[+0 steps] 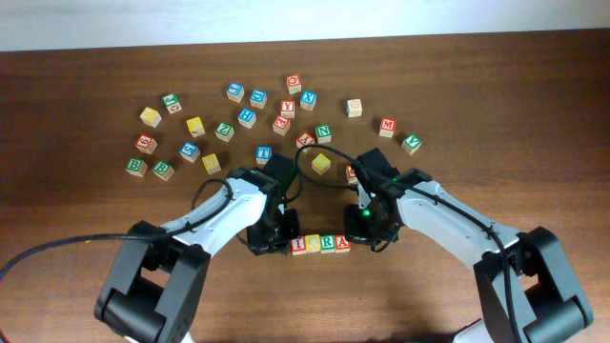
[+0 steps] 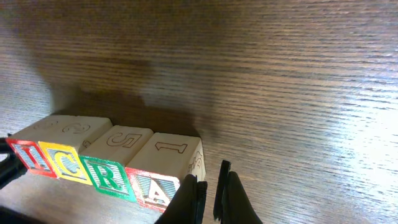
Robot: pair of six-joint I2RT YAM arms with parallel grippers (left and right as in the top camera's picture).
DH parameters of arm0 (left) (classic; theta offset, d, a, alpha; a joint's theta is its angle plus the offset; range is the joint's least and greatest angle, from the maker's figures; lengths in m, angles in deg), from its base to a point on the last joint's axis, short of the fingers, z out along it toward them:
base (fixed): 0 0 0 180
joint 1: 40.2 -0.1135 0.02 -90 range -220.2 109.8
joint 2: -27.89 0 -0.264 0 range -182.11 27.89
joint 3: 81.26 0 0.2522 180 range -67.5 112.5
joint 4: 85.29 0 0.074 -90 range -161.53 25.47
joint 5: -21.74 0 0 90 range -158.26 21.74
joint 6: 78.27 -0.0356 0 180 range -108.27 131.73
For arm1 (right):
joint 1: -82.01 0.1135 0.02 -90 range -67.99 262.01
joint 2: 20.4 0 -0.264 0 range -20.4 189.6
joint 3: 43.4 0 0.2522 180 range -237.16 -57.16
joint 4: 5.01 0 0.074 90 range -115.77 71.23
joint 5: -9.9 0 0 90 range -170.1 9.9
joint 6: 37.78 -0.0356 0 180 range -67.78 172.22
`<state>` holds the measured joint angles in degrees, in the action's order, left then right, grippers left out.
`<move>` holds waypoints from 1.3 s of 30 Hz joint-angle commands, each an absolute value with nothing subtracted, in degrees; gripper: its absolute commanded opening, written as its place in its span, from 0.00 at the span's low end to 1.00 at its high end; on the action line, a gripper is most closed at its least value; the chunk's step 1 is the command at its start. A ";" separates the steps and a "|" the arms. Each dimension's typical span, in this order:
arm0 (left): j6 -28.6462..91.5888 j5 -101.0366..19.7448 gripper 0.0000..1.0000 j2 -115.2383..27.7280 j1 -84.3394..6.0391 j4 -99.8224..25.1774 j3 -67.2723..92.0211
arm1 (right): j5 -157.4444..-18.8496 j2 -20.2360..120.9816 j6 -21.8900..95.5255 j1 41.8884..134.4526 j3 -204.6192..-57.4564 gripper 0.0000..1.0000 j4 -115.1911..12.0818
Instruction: Spell out ICRA
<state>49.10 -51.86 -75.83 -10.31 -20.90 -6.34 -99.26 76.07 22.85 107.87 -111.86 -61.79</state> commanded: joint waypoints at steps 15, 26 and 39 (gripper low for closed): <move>46.39 -53.48 0.00 -76.38 -11.56 -24.37 -6.51 | -99.50 76.52 21.98 111.24 -111.90 0.05 -56.42; 45.30 -54.13 0.00 -76.38 -11.56 -26.08 -6.49 | -99.37 76.52 21.74 111.24 -111.90 0.04 -57.51; 42.89 -54.55 0.00 -76.35 -14.44 -22.10 -4.96 | -94.41 76.52 21.80 111.24 -111.90 0.05 -58.19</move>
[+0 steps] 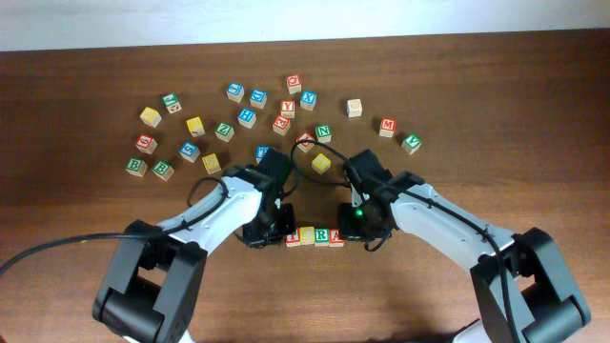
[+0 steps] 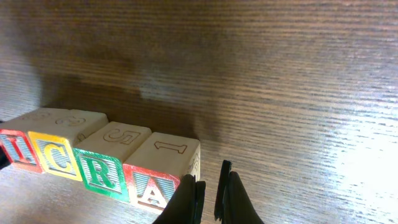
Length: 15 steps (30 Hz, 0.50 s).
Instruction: Spell out ICRA
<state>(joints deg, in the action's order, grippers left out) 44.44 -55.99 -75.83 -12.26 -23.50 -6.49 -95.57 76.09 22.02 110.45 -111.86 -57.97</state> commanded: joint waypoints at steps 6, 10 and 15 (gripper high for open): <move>40.77 -57.39 0.00 -76.35 -16.43 -19.78 -4.50 | -91.83 76.42 24.58 109.58 -114.09 0.04 -62.06; 43.63 -59.77 0.00 -76.35 -18.68 -19.10 -4.50 | -97.71 76.33 24.60 109.01 -122.13 0.04 -79.41; 46.94 -59.71 0.00 -76.35 -25.85 -18.86 -4.50 | -100.86 76.37 23.79 115.48 -120.95 0.04 -78.62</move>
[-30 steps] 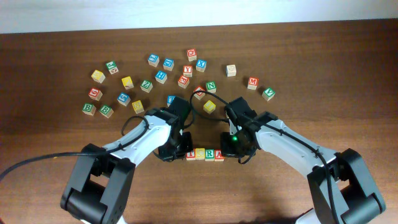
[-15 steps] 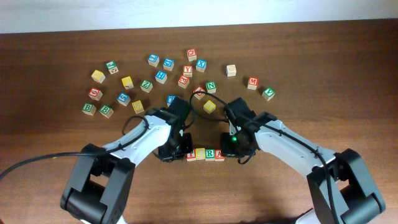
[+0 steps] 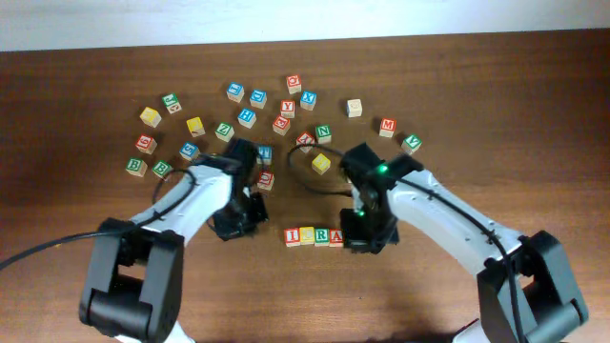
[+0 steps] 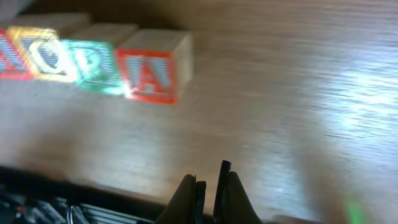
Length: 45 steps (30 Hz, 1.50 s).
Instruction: Spell out ICRA
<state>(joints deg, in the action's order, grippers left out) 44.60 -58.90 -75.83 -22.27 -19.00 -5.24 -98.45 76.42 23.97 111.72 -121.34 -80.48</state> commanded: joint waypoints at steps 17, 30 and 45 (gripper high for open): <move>46.87 -59.09 0.03 -76.35 -44.67 -13.29 -4.50 | -88.18 76.52 8.60 126.74 -115.66 0.04 -62.43; 46.85 -59.12 0.04 -76.35 -44.76 -13.36 -4.50 | -89.53 76.57 8.58 126.74 -115.53 0.04 -61.42; 46.85 -59.33 0.06 -76.35 -44.76 -13.75 -4.50 | -88.42 80.63 8.82 127.44 -115.42 0.04 -58.91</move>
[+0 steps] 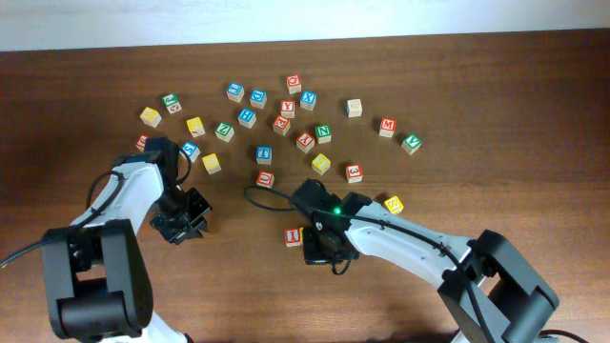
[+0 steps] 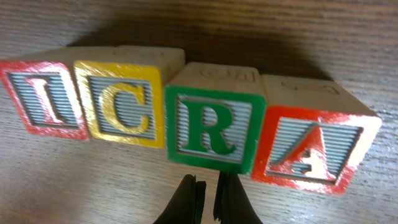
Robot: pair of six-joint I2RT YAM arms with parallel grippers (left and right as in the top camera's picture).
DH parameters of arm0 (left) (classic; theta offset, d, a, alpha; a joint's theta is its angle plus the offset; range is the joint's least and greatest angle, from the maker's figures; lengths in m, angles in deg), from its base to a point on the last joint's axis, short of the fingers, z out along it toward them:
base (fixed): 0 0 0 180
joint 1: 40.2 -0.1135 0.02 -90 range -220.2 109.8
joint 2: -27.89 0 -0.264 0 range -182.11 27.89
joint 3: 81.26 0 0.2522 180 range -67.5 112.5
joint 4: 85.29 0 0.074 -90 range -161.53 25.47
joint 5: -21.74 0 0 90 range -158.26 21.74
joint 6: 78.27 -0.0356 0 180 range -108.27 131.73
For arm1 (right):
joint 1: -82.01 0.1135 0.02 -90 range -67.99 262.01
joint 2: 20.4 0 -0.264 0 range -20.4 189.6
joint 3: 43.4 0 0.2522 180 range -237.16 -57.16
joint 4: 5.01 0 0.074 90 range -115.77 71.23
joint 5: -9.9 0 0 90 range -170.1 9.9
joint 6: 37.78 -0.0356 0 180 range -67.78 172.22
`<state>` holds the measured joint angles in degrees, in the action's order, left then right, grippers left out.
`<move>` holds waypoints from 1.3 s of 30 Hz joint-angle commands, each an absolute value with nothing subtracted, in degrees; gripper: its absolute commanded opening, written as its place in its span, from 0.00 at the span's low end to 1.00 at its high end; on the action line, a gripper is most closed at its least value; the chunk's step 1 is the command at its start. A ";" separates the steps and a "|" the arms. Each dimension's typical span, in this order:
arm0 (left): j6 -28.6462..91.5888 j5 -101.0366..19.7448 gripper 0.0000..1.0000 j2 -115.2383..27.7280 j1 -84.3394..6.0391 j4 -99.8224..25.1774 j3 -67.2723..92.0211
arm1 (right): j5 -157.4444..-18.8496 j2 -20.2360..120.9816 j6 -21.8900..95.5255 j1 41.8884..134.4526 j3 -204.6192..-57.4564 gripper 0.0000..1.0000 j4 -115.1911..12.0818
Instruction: Spell out ICRA
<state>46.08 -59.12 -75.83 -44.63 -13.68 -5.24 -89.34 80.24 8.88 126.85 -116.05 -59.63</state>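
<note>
Four letter blocks stand side by side in the right wrist view: red I [image 2: 43, 99], yellow C [image 2: 121, 102], green R [image 2: 208, 127] and red A [image 2: 311, 146], touching in one row that reads ICRA. My right gripper [image 2: 208, 196] hovers just in front of the R, shut, with nothing between its fingers. From overhead it [image 1: 319, 246] covers most of the row, and only the I block [image 1: 294, 236] shows. My left gripper [image 1: 183, 219] is far off to the left, away from the row. Whether its fingers are apart is unclear.
Several loose letter blocks lie scattered across the back of the brown table [image 1: 496, 114], among them a Y block [image 1: 287, 108]. A yellow block [image 1: 393, 204] and a red one [image 1: 354, 172] lie behind my right arm. A red block [image 1: 265, 178] lies behind the row.
My right gripper has moved from the row's right end to its front, over its middle. The left gripper has gone further left, away from the blocks. The row has not moved.
Both grippers flanked the ICRA row, left at the I end and right beside the A. They stood closer in with the row a little further back. Then the left was clear to the left and the right in front. Now both are further left, and the row stands alone.
</note>
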 commanded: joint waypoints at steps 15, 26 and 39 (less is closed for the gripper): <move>46.85 -59.33 0.06 -76.35 -44.76 -13.75 -4.50 | -85.75 80.63 8.82 127.44 -115.42 0.04 -58.38; 46.85 -59.33 0.07 -76.35 -44.76 -13.77 -4.50 | -85.67 80.66 8.80 127.44 -115.44 0.04 -58.32; 46.85 -59.33 0.07 -76.35 -44.76 -13.75 -4.50 | -90.72 80.63 8.82 127.41 -115.44 0.04 -58.58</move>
<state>46.08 -59.12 -75.83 -44.63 -13.66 -5.24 -87.92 80.24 8.86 126.85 -116.05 -57.75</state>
